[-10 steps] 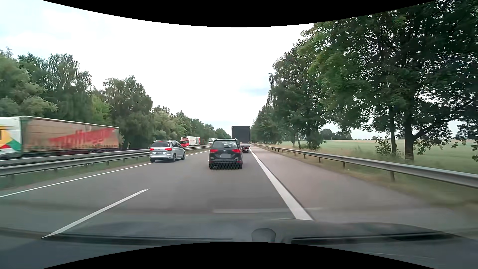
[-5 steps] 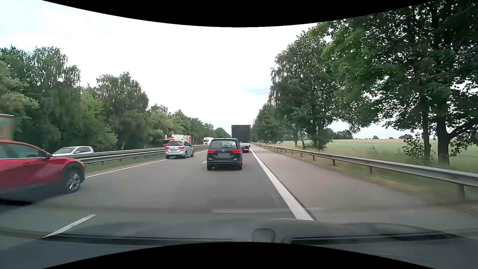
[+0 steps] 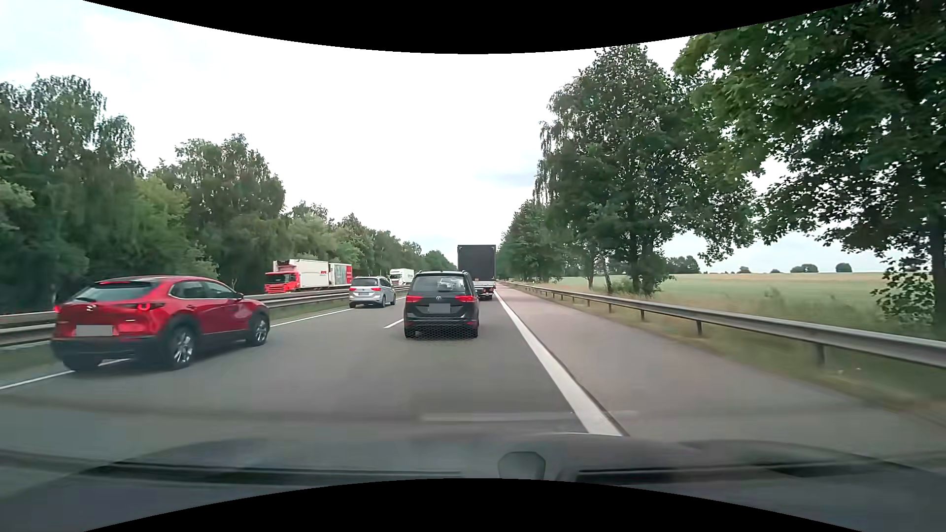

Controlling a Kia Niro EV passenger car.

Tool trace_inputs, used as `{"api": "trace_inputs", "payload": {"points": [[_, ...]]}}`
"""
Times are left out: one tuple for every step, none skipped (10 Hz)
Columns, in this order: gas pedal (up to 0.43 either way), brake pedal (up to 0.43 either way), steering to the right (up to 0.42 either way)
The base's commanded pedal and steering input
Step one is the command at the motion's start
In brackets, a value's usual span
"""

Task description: Follow the waypoints while adhering to traffic rules and regulations

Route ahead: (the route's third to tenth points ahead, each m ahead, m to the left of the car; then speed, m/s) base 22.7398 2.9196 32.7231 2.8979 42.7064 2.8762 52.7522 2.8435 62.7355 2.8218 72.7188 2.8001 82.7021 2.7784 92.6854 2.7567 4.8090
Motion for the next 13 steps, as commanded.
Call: {"api": "trace_inputs", "payload": {"points": [[0.059, 0.000, -0.001], [0.059, 0.000, -0.001], [0.059, 0.000, -0.001], [0.059, 0.000, -0.001], [0.067, 0.000, -0.003], [0.067, 0.000, -0.005], [0.067, 0.000, -0.006], [0.067, 0.000, -0.006], [0.067, 0.000, -0.007], [0.067, 0.000, -0.007], [0.067, 0.000, -0.007], [0.067, 0.000, -0.007], [0.067, 0.000, -0.007]]}}
